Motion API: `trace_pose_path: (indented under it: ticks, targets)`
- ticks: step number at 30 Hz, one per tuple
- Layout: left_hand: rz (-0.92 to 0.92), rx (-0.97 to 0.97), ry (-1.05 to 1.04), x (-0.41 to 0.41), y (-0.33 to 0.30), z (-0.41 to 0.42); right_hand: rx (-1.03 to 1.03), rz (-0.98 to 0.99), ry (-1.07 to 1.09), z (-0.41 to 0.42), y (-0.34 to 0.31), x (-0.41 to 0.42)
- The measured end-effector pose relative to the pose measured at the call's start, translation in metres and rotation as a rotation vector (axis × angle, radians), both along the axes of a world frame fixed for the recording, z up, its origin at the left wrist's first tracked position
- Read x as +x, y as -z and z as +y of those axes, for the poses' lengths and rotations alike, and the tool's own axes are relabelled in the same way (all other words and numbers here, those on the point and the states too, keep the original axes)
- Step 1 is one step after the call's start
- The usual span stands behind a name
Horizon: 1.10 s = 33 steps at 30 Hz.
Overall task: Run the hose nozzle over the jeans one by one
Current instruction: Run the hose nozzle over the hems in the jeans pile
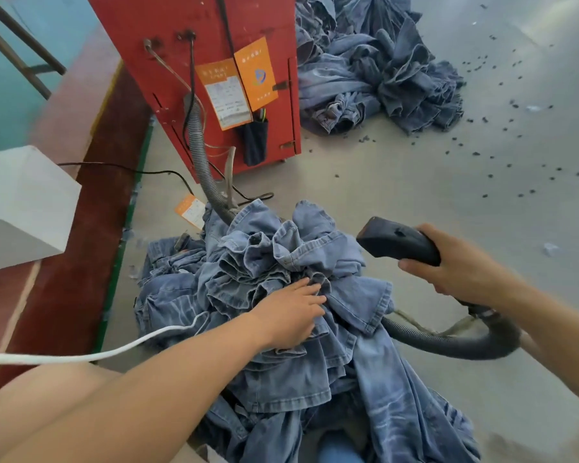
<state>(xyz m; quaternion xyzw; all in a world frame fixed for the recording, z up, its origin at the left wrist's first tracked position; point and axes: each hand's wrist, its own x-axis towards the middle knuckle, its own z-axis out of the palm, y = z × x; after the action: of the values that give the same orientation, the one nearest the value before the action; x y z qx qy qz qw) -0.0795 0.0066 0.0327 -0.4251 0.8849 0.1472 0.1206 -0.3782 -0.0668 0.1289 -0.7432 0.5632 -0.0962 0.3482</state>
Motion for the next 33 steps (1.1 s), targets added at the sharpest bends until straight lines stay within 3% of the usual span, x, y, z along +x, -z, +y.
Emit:
trace_pose_path:
  ticks: [4,8,14,17,20,23,25,27,33]
  targets:
    - [-0.008,-0.059,-0.005,-0.004,0.000,-0.002,0.050,-0.010,0.106,0.011,0.027,-0.029]
    - [-0.035,-0.275,0.028,-0.020,-0.003,-0.006,0.092,-0.014,0.183,0.014,0.044,-0.059]
    - [0.075,-0.303,0.356,-0.079,-0.008,-0.013,0.160,-0.081,0.279,0.014,0.060,-0.086]
    - [0.225,-0.368,0.195,-0.075,-0.034,-0.030,0.119,-0.057,0.213,0.010,0.056,-0.080]
    - [0.320,-0.398,-0.210,-0.030,-0.072,-0.067,0.073,-0.067,0.146,0.007,0.050,-0.065]
    - [0.266,-0.133,-0.495,0.033,-0.098,-0.089,0.035,-0.049,0.076,0.004,0.049,-0.044]
    - [0.118,0.129,-0.474,0.066,-0.105,-0.090,0.012,-0.037,0.022,0.004,0.048,-0.026]
    - [-0.053,0.221,-0.350,0.083,-0.102,-0.087,-0.002,-0.028,-0.021,0.005,0.048,-0.009]
    - [0.083,-0.029,-0.294,0.071,-0.071,-0.081,-0.026,-0.003,-0.080,0.010,0.044,0.027]
